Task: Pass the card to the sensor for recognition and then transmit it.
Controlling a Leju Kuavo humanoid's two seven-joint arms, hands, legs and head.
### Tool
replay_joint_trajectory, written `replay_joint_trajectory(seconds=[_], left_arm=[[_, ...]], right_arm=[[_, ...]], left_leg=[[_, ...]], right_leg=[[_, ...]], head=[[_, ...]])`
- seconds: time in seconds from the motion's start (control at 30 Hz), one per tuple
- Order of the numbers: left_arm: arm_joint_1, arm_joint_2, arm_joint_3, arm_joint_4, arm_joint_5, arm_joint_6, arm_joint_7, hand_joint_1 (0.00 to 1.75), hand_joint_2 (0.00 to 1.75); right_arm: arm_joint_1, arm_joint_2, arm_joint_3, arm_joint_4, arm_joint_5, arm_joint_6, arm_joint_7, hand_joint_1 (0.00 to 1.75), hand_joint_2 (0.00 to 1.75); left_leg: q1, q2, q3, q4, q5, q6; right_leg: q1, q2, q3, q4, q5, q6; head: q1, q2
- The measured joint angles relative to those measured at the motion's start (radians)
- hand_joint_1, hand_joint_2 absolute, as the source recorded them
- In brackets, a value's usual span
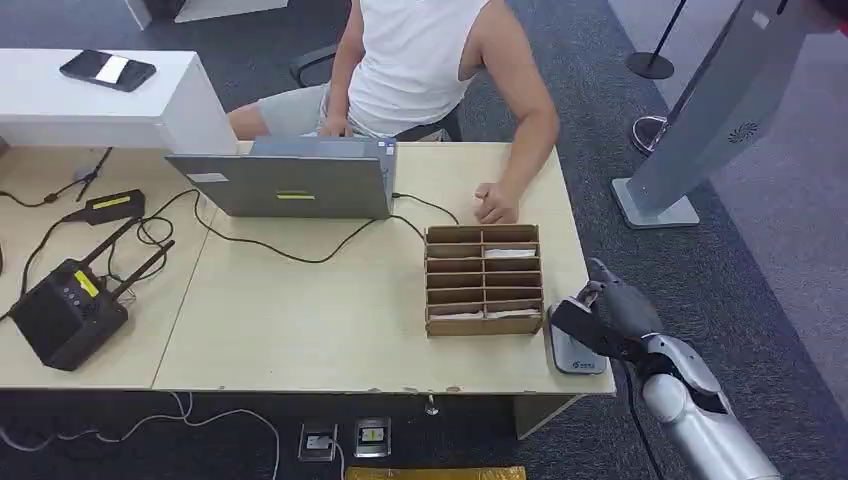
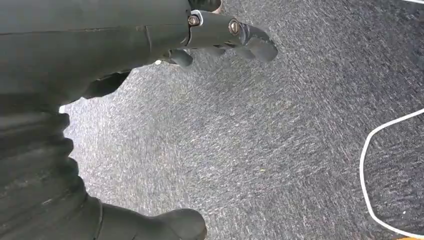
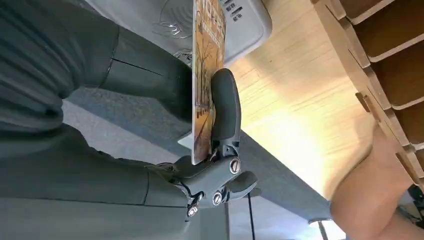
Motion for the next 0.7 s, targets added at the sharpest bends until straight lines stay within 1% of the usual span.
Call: replay_joint_trajectory(seconds=[0.23,0.33,0.47,0.6,0.7], left_arm=[[0.0,-0.001,0.0,0.0,-0.003,0.002,0.0,0.0,1.75],[-0.003,-0.001,0.0,0.0,-0.013,0.002,0.0,0.0,1.75],[-0.02,-0.003,0.0,0.0,-0.029,-0.002,0.006,0.0,1.75],[-0.036,-0.006,-0.001,0.0,-0.047,-0.013,0.015,0.0,1.75],[-0.046,-0.008,-0.001,0.0,-0.056,-0.02,0.019,0.0,1.75]], right_arm=[[-0.02,0.004,0.0,0.013,-0.011,-0.007,-0.01,1.75,1.75],[-0.051,0.003,-0.005,0.013,-0.011,-0.008,-0.019,1.75,1.75],[-0.149,-0.005,-0.019,0.018,-0.003,-0.004,-0.041,1.75,1.75],[-0.267,-0.005,-0.029,0.034,0.014,-0.011,-0.078,1.75,1.75],[-0.358,-0.003,-0.029,0.063,0.037,-0.032,-0.113,1.75,1.75]], left_leg=[[0.0,0.0,0.0,0.0,0.0,0.0],[0.0,0.0,0.0,0.0,0.0,0.0],[0.0,0.001,0.0,0.0,0.001,0.0],[0.0,0.001,0.0,0.0,0.001,0.0],[0.0,0.001,-0.001,0.0,0.001,0.0]], right_leg=[[0.0,0.0,0.0,0.0,0.0,0.0],[0.0,0.001,0.0,0.0,0.001,0.0],[0.0,0.001,-0.001,0.0,0.001,0.0],[0.0,0.002,-0.001,0.0,0.001,0.0],[0.0,0.001,-0.001,0.001,0.001,0.0]], head=[[0.0,0.0],[0.0,0.0],[0.0,0.0],[0.0,0.0],[0.0,0.0]])
